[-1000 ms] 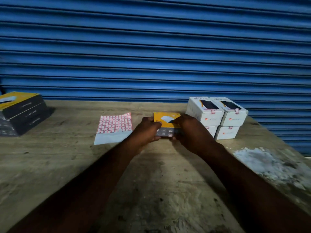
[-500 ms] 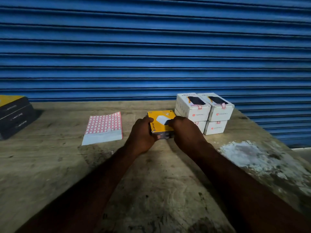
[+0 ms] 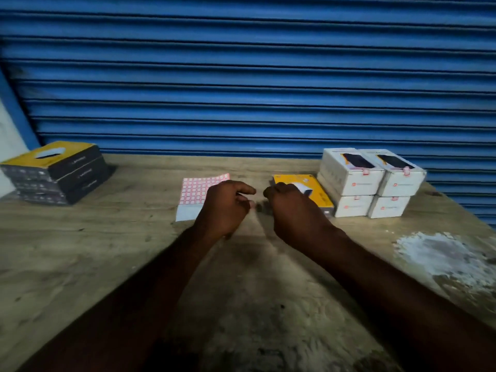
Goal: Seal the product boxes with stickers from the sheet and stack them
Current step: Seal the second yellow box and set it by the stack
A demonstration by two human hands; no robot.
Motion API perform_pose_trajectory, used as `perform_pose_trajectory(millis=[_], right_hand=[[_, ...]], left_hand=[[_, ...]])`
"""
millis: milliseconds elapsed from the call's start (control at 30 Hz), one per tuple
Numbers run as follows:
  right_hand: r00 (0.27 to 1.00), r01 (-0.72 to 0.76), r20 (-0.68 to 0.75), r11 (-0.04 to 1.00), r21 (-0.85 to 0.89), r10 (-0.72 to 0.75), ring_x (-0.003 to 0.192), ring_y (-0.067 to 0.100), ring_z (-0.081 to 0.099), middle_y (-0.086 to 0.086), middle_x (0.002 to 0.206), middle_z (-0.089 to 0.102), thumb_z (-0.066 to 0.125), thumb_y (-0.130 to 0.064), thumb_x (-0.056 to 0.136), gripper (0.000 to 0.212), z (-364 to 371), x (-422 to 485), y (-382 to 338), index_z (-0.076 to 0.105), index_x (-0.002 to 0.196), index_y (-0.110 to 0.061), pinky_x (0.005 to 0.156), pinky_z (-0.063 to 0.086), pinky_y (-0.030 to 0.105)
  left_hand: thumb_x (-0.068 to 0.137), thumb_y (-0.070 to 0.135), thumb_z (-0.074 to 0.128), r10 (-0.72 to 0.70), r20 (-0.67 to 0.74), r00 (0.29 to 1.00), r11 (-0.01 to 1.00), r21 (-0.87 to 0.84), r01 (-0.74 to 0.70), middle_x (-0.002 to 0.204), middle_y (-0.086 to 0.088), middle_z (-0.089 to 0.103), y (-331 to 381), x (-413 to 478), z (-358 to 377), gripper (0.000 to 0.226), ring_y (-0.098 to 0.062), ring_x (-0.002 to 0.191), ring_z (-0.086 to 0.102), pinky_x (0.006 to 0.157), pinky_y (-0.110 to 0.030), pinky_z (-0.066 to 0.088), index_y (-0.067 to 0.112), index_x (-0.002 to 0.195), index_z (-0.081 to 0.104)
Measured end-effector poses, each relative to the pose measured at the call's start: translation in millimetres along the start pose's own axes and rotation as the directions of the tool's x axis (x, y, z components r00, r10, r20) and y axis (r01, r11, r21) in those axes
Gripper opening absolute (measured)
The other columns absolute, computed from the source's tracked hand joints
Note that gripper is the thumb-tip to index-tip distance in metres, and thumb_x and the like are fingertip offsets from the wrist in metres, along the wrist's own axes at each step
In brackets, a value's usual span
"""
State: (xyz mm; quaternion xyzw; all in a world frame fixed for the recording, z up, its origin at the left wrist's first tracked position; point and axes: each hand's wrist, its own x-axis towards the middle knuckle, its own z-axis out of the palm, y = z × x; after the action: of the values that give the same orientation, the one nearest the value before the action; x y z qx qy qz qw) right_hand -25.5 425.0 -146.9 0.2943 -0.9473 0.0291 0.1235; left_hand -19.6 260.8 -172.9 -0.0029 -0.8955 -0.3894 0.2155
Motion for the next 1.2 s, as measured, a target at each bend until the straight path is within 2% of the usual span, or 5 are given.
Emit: perform_pose_trajectory(millis=[300,500,867,1000,1200], right_hand=[[0.960,0.273,-0.145,0.915,0.297,-0.239,0.122,0.029,0.053,0.012,0.135,0.054,0.058,-0.028,0.093,0.052,20.3,77.1,-124.7,0.042,0.139,-0.012,0.097,0.046,0.038],[0.939,0.343,-0.188,0.772,0.534,-0.288,0.107,0.024,0.060,0.008,0.124,0.061,0.063,-0.023,0.089,0.048,50.1,140.1,-201.8,0.048,0.134,-0.014,0.092,0.049,0.034],[0.888,0.449,-0.297,0.804,0.390,-0.352,0.132,0.037,0.041,0.016,0.152,0.029,0.068,-0.047,0.082,0.080,54.7,221.4,-323.3,0.033,0.150,-0.025,0.101,0.046,0.047],[0.912,0.408,-0.250,0.790,0.458,-0.326,0.132,0.038,0.043,0.017,0.155,0.024,0.073,-0.038,0.081,0.078,67.3,231.4,-340.1,0.036,0.148,-0.023,0.100,0.048,0.046],[0.899,0.431,-0.336,0.710,0.557,-0.282,0.130,0.035,0.045,0.016,0.149,0.035,0.074,-0.014,0.080,0.068,72.4,228.5,-337.1,0.045,0.141,-0.016,0.104,0.044,0.044]], left_hand=[[0.086,0.014,0.076,-0.111,-0.200,0.974,0.973,0.177,0.147,0.110,0.003,0.072,-87.1,-28.8,-117.9,0.029,-0.006,0.089,0.063,0.084,-0.017,0.046,0.019,0.114,0.072],[0.088,0.014,0.067,-0.141,-0.377,0.916,0.957,0.186,0.224,0.081,0.011,0.071,-140.4,-44.3,-185.2,0.021,-0.011,0.080,0.069,0.078,-0.028,0.053,0.025,0.106,0.068],[0.083,0.021,0.056,-0.175,-0.758,0.628,0.943,0.054,0.328,0.102,-0.014,0.064,-218.4,-19.5,-283.8,0.029,-0.032,0.098,0.062,0.089,-0.040,0.047,0.011,0.108,0.065],[0.080,0.039,0.048,-0.357,-0.663,0.658,0.890,-0.028,0.454,0.120,-0.021,0.064,-234.8,-10.3,-298.1,0.059,-0.037,0.116,0.057,0.097,-0.038,0.039,0.004,0.126,0.057],[0.087,0.032,0.057,-0.179,-0.691,0.700,0.952,0.058,0.302,0.111,-0.015,0.067,-242.7,-21.6,-288.9,0.043,-0.033,0.103,0.066,0.090,-0.039,0.051,0.008,0.122,0.061]])
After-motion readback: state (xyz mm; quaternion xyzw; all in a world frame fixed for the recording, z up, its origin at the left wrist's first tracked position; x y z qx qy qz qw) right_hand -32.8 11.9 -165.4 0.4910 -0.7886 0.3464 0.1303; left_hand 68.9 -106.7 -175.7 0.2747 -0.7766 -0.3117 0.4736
